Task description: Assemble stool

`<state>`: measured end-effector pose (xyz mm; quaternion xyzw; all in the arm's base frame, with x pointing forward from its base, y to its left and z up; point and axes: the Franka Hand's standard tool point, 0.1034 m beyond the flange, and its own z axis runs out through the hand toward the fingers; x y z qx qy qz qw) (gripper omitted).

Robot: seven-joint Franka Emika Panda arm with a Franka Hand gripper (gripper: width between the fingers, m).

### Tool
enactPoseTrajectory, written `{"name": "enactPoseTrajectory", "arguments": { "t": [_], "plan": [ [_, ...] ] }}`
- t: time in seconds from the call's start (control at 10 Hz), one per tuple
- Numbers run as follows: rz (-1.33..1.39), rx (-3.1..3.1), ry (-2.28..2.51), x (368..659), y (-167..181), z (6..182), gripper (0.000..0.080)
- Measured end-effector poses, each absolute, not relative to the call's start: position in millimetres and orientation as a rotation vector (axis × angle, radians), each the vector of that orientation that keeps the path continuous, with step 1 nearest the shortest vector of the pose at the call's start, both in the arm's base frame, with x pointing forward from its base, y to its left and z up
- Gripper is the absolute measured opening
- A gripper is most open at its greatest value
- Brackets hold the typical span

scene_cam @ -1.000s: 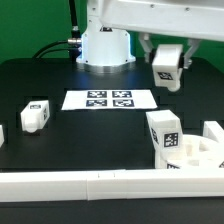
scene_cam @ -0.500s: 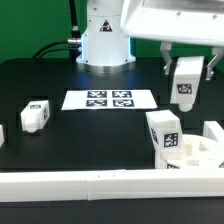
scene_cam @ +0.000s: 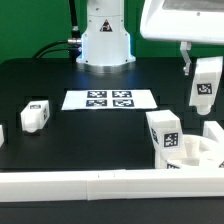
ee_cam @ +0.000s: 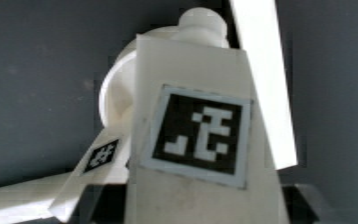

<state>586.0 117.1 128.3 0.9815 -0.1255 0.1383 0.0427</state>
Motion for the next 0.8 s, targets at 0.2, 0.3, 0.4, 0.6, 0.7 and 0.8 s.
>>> {"name": "enactPoseTrajectory", "arguments": {
  "t": [0.2,0.3,0.4,0.6,0.7,0.8],
  "plan": [
    [0.460,2.982,-0.146,615,105,153.1,0.0324],
    [0.465,2.987,-0.167,613,108,149.9,0.0324],
    [0.460,2.987,-0.161,613,108,148.4,0.0324],
    [0.482,2.974,-0.134,617,105,135.1,0.0324],
    [0.513,2.960,-0.127,631,107,129.9,0.0324],
    [0.583,2.955,-0.100,645,113,129.9,0.0324]
  ]
}}
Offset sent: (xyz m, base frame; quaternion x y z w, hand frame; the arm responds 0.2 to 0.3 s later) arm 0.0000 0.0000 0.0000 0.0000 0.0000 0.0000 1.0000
